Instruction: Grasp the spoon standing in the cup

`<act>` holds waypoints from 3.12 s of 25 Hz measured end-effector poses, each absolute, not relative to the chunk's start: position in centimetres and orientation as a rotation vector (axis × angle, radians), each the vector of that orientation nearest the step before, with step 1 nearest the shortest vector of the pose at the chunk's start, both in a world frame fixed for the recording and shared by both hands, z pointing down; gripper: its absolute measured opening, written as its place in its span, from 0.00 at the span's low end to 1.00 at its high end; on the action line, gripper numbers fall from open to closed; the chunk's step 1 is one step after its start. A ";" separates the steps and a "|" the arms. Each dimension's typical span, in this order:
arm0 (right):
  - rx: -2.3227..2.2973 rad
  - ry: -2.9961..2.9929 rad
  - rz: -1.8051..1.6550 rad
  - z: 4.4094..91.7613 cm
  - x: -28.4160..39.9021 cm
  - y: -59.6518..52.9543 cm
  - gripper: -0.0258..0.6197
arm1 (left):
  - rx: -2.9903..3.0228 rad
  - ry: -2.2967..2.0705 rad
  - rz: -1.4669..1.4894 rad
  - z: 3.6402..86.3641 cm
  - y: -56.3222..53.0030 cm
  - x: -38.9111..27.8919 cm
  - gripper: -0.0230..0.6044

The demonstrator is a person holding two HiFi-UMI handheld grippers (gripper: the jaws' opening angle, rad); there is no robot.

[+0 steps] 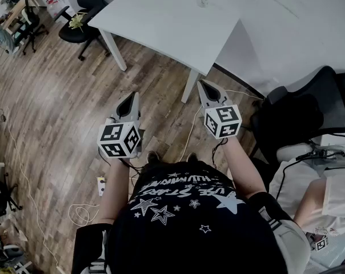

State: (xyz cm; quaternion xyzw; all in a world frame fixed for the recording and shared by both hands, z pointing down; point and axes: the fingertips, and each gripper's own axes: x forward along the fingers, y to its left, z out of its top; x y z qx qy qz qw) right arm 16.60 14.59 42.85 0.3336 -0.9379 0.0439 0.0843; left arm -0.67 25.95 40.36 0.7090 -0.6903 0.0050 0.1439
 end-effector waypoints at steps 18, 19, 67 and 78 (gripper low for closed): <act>1.073 -2.754 0.156 43.7 14.8 13.6 0.05 | 2.059 -1.946 0.013 41.4 24.6 -3.9 0.05; 1.096 -2.750 0.158 43.7 14.6 13.4 0.05 | 2.062 -1.941 0.012 41.6 24.5 -4.3 0.05; 1.327 -2.615 0.324 46.7 5.9 -9.0 0.05 | 2.115 -1.814 0.084 43.0 2.8 -17.2 0.05; 1.378 -2.639 0.357 46.9 9.5 -19.5 0.05 | 2.121 -1.855 0.118 42.0 -6.7 -15.3 0.05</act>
